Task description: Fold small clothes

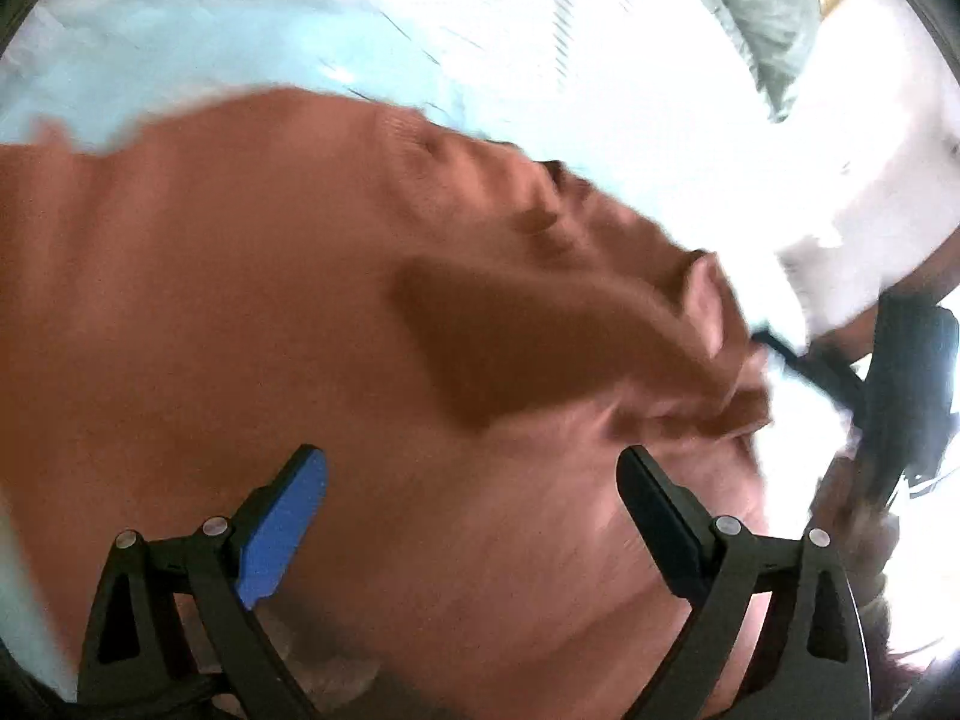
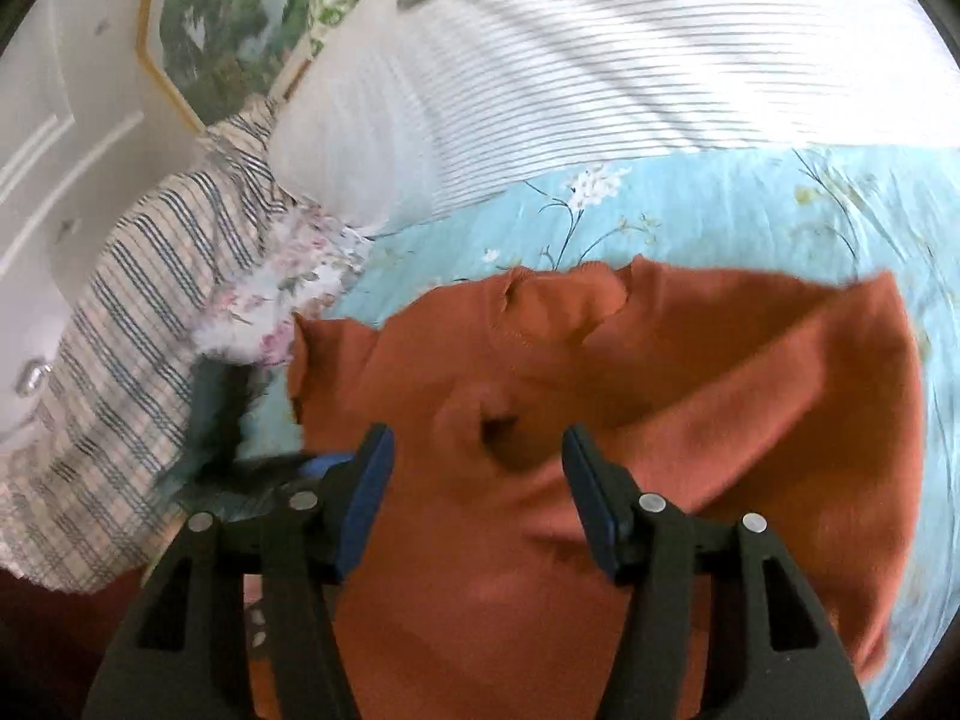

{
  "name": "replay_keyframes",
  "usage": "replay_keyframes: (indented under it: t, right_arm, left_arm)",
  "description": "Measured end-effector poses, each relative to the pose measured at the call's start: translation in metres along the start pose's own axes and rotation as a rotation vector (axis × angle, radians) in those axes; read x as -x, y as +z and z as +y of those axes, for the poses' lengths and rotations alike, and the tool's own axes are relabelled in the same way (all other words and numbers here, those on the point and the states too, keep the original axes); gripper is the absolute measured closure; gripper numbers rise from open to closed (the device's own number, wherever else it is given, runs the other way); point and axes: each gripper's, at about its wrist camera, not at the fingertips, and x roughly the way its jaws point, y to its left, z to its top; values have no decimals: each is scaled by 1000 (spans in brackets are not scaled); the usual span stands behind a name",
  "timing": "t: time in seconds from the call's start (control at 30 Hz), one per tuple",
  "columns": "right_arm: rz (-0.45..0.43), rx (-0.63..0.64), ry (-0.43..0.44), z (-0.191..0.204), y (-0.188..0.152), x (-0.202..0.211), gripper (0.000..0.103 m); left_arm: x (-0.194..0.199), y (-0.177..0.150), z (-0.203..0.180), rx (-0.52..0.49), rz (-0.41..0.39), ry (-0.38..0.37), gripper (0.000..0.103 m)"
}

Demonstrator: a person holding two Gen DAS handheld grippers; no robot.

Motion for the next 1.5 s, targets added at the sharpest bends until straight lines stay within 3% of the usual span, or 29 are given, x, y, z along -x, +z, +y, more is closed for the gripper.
replay_keyframes:
  t: [0.1,0.17,0.2,0.23,0.27,0.3,0.43,0.5,0.57,0.63,0.73,0.87,0.97,1.0,1.07,1.1,1.23,1.3,1.4,1.5]
  right_arm:
    - [-1,-13,6,4,-22,7,43]
    - [14,-17,-40,-8,-32,9,43]
    - [23,-29,-74,-13,-35,5,43]
    - [33,-64,-120,-27,-37,3,43]
    - [35,-91,-147,-37,-39,4,43]
    - [33,-126,-178,-49,-40,4,43]
    - [-15,-239,-282,-87,-41,16,43]
    - [-43,-277,-282,-98,-41,23,43]
    - [-46,-281,-284,-100,-41,25,43]
    - [-45,-279,-286,-100,-41,25,43]
    - [-35,-266,-300,-98,-41,26,43]
    - [-26,-260,-308,-96,-43,26,43]
    - [-25,-253,-314,-92,-44,25,43]
    - [-25,-253,-313,-92,-44,25,43]
    - [-24,-257,-313,-92,-45,25,43]
    - [-26,-258,-312,-92,-46,25,43]
    - [-26,-253,-301,-90,-49,27,43]
    - [-20,-245,-301,-89,-51,27,43]
    - [-18,-240,-298,-87,-54,27,43]
    - [-18,-245,-297,-85,-55,30,43]
  left_arm:
    - [-34,28,9,65,48,-99,9]
    - [-43,40,10,70,11,-128,12]
    - [-45,43,11,78,-4,-134,32]
    - [-46,45,13,98,-14,-147,68]
    - [-46,44,15,121,-11,-159,81]
    - [-45,39,17,133,-19,-168,87]
    - [1,-2,5,76,-127,-142,95]
    - [22,-25,3,66,-152,-182,95]
    - [36,-47,3,67,-142,-160,93]
    - [38,-57,13,79,-130,-71,70]
    - [36,-55,31,125,-131,19,59]
    - [14,-39,50,199,-80,17,55]
    - [6,-29,46,193,-67,-12,44]
    - [3,-25,45,194,-72,-22,45]
    - [0,-16,38,172,-99,-20,88]
    - [3,-13,31,154,-104,-24,94]
    - [53,-23,3,26,-267,20,92]
    - [51,-32,8,26,-232,36,84]
    - [27,-45,31,78,-99,82,83]
    - [10,-47,47,153,-41,23,76]
